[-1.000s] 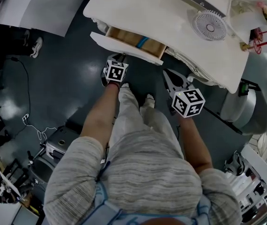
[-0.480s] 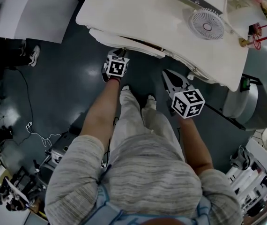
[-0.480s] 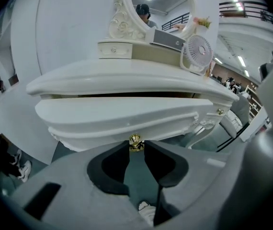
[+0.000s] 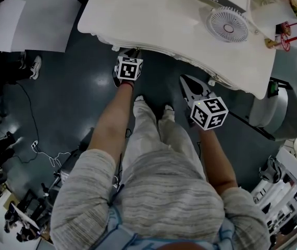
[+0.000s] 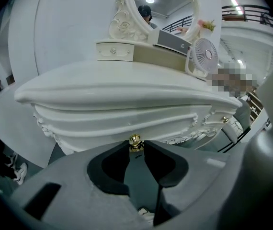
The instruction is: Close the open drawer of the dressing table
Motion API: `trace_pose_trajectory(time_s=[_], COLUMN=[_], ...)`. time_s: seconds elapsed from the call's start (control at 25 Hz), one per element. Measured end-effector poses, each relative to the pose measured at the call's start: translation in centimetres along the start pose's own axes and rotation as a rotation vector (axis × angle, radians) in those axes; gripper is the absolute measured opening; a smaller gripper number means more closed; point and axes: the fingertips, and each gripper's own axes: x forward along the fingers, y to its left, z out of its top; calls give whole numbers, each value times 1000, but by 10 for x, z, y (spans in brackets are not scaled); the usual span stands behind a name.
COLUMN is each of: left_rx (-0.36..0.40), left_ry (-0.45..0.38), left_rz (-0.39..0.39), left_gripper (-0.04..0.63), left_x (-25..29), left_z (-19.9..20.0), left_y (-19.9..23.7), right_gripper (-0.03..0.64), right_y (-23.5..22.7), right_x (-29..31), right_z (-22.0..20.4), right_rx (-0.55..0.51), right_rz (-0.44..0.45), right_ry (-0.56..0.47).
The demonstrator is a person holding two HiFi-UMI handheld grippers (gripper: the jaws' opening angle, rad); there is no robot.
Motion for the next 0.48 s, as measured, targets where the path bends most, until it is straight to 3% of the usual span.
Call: trace_pose_trajectory(time_s=[0.48], left_rx=[4], left_ry=[-9], left_rz=[-34], left_gripper=[107], left_x=[7], left_z=[15], left_y=[2], right_gripper=[11], right_y=[-4], right_x=[9], right_z=[-2], right_rx=[4], right_rz=[-10], right_ry=[7])
